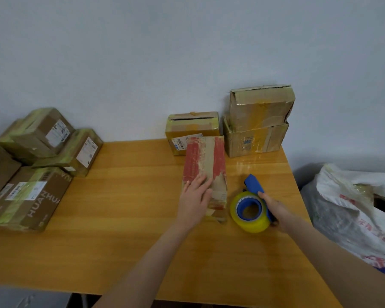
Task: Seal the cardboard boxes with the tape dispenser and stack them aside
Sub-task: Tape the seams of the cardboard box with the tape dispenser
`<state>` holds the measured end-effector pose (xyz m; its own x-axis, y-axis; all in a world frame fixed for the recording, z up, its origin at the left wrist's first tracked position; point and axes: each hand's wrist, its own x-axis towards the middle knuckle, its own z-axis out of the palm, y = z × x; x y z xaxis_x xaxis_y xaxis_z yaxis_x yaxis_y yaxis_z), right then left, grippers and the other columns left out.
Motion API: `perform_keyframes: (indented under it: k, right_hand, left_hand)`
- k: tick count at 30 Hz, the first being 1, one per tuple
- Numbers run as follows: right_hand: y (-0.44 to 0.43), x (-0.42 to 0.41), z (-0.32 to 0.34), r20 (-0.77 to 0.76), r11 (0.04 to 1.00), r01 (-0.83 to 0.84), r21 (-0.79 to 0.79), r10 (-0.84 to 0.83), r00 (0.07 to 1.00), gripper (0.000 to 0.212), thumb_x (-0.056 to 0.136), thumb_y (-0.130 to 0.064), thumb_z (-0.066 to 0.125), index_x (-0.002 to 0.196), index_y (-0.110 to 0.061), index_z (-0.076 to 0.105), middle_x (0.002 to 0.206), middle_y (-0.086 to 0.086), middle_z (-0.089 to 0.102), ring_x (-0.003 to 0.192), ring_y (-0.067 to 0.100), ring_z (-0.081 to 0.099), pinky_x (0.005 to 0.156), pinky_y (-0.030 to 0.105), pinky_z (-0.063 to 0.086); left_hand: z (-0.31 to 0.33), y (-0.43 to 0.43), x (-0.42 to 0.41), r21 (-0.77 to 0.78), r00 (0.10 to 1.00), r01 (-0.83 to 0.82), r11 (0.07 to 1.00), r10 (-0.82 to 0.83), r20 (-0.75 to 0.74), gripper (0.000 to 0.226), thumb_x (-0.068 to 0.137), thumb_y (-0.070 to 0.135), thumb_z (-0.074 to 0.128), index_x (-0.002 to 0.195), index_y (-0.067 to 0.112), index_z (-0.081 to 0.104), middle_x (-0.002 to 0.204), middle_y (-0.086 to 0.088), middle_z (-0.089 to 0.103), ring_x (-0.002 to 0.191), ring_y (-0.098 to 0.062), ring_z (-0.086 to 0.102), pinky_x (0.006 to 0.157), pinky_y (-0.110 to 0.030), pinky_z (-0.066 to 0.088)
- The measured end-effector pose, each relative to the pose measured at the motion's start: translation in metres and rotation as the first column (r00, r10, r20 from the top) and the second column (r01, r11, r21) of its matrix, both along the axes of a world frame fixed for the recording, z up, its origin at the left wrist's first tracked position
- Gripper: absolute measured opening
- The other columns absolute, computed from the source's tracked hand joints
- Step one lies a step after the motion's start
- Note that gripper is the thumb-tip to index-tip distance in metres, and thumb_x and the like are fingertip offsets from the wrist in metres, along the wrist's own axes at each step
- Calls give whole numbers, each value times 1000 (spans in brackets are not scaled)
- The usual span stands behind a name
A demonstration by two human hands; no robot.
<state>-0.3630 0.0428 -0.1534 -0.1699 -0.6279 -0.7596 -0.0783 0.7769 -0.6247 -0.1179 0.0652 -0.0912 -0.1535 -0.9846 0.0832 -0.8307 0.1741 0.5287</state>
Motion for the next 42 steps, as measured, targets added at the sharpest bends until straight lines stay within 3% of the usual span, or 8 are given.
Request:
perform_keyframes:
  k: [6, 11, 18, 23, 25, 29, 34, 42]
  right_hand:
    - [3, 23, 42, -525, 845, -479, -237, 304, 795, 57, 97, -45, 51, 140, -8, 46, 84, 11, 65, 71, 21, 60, 59, 32, 44]
    - [17, 104, 69, -359, 779, -463, -423, 325, 875, 78, 98, -48, 48, 156, -15, 8, 142, 0, 49, 125, 21, 52, 97, 28, 43]
    - [25, 129, 62, -200, 784, -289, -550, 212, 957, 63, 103, -32, 42, 154, -19, 8, 146, 2, 45, 129, 20, 48, 101, 29, 41]
    - [23, 108, 61, -137, 800, -328, -503, 300, 944, 64, 103, -44, 32, 156, -19, 8, 157, 1, 29, 142, 21, 32, 116, 41, 29]
    - [25, 97, 59, -259, 812, -371, -451, 279, 925, 65, 101, -48, 37, 154, -15, 21, 148, 4, 43, 135, 22, 42, 109, 38, 37]
    - [41, 83, 55, -373, 762, -358, -540, 165, 913, 58, 93, -45, 58, 142, -16, 44, 84, -8, 56, 77, 3, 55, 62, 14, 40]
    - [45, 85, 55, -333, 708, -364, -606, 189, 924, 61, 87, -35, 70, 141, -21, 46, 71, -7, 60, 68, -5, 58, 62, 7, 43]
    - [40, 86, 51, -408, 687, -415, -597, 185, 894, 58, 86, -18, 73, 139, -17, 50, 69, -1, 63, 65, 5, 60, 63, 7, 45]
  left_hand:
    - [3, 5, 24, 102, 960, -250, 963, 260, -101, 57, 102, 41, 34, 152, 19, 21, 161, -3, 11, 148, -19, 10, 117, -38, 20]
    - [-2, -3, 9, 282, 930, -281, 917, 333, -156, 87, 90, 63, 42, 155, 21, 2, 158, -8, 19, 141, -27, 29, 110, -44, 33]
    - [-13, 0, 13, 171, 893, -286, 943, 327, -310, 56, 104, 30, 36, 153, 16, 12, 147, -11, 42, 131, -25, 43, 103, -29, 35]
    - [-14, 7, 30, 337, 774, -195, 921, 355, -524, 54, 104, 31, 33, 153, 18, 16, 152, 3, 32, 138, -11, 31, 100, -14, 25]
    - [-16, 14, 41, 261, 810, -234, 937, 336, -481, 48, 102, 34, 39, 147, 17, 35, 141, 6, 42, 128, -10, 42, 98, -17, 33]
    - [-19, 24, 52, 136, 773, -349, 927, 366, -517, 9, 94, 29, 58, 102, 28, 54, 85, 2, 55, 77, -13, 54, 63, -16, 43]
    - [-17, 25, 50, 197, 753, -320, 927, 375, -540, 16, 89, 26, 67, 100, 28, 55, 81, -3, 65, 78, -17, 63, 70, -32, 52]
    - [-20, 18, 54, 169, 789, -323, 931, 363, -495, 23, 84, 22, 73, 87, 33, 54, 78, 2, 66, 76, -13, 65, 64, -22, 51]
